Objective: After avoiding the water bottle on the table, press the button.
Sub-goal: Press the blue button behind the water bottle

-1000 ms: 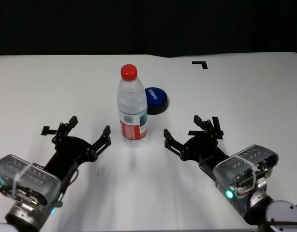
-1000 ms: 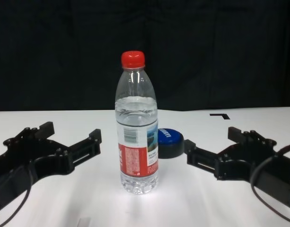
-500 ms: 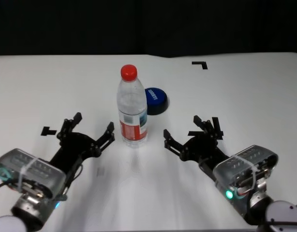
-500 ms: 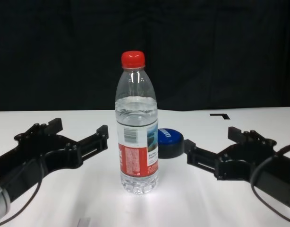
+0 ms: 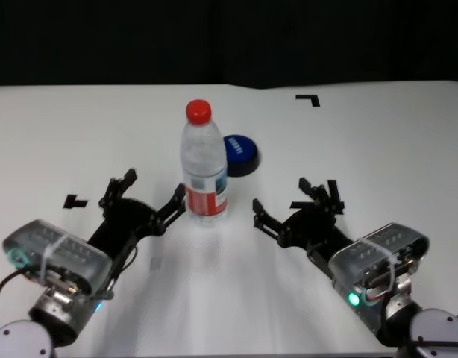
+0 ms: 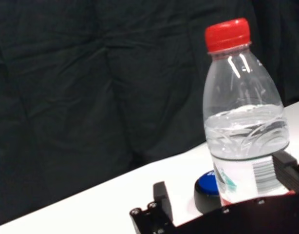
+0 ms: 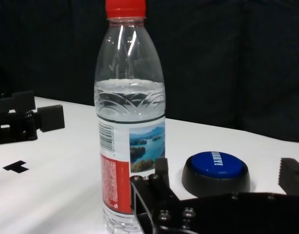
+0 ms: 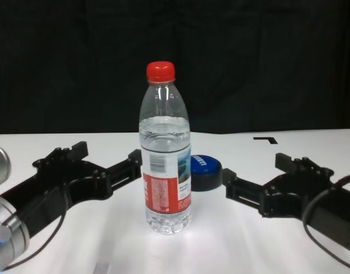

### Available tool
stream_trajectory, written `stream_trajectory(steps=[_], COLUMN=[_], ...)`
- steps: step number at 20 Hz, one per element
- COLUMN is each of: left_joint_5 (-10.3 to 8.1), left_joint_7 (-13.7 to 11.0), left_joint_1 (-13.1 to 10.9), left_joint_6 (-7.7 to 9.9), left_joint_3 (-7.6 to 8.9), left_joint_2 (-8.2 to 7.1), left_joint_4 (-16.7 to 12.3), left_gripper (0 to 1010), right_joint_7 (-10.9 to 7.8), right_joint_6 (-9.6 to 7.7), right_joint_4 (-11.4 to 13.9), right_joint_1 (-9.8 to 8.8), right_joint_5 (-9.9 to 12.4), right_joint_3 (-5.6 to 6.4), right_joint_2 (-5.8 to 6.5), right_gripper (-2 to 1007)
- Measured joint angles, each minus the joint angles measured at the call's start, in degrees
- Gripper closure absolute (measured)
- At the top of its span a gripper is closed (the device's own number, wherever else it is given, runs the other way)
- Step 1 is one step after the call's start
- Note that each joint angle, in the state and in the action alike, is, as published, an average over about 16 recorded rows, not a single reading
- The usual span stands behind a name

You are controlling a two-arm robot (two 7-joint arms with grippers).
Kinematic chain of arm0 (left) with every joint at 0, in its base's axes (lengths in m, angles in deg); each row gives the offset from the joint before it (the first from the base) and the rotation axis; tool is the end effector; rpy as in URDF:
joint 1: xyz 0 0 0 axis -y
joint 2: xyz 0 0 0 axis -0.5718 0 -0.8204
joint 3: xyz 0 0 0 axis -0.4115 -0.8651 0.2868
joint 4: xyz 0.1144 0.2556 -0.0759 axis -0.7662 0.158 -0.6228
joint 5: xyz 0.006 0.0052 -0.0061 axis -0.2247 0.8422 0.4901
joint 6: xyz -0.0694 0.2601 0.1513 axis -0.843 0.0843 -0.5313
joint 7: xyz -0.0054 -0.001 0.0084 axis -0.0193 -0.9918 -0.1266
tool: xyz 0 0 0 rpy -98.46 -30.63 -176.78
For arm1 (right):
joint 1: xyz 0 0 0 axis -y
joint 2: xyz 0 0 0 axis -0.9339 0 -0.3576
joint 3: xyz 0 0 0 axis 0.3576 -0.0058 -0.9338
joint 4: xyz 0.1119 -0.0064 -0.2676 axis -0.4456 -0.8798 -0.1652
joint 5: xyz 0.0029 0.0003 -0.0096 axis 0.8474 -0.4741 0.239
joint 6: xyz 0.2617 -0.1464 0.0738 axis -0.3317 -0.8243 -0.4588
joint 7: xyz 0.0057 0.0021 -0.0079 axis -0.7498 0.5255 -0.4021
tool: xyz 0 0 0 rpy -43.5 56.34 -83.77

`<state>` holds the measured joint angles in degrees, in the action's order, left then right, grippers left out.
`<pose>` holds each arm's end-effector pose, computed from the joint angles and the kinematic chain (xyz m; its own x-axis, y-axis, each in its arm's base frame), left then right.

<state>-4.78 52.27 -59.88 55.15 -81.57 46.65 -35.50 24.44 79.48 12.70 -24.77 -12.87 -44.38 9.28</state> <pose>0.2994 0.0060 -0.2981 0.3707 0.8846 0.2829 -0.9136 0.4022 -0.0605 0.2959 0.0462 -0.2874 0.4658 -0.8833 0.0526 0.8833 0.4677 0.0316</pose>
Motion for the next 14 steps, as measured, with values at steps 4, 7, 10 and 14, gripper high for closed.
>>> stream_trajectory(steps=[4,7,10,14], left_joint_5=[-0.1,-0.17,-0.24,-0.37], left_joint_7=[0.0,0.02,0.03,-0.01], left_joint_1=[0.74,1.08,1.26,1.39], left_joint_6=[-0.11,-0.21,-0.3,-0.4], left_joint_3=[-0.37,-0.56,-0.71,-0.85], left_joint_2=[0.18,0.28,0.33,0.35], left_joint_4=[0.63,0.89,1.1,1.34], left_gripper=[7,7,7,7], right_joint_7=[0.0,0.0,0.0,0.0], right_joint_6=[0.0,0.0,0.0,0.0], right_joint_4=[0.0,0.0,0.0,0.0], right_joint_1=[0.0,0.0,0.0,0.0], right_joint_5=[0.0,0.0,0.0,0.0], right_joint_3=[0.0,0.0,0.0,0.0], right_joint_2=[0.0,0.0,0.0,0.0], right_gripper=[3,3,3,3])
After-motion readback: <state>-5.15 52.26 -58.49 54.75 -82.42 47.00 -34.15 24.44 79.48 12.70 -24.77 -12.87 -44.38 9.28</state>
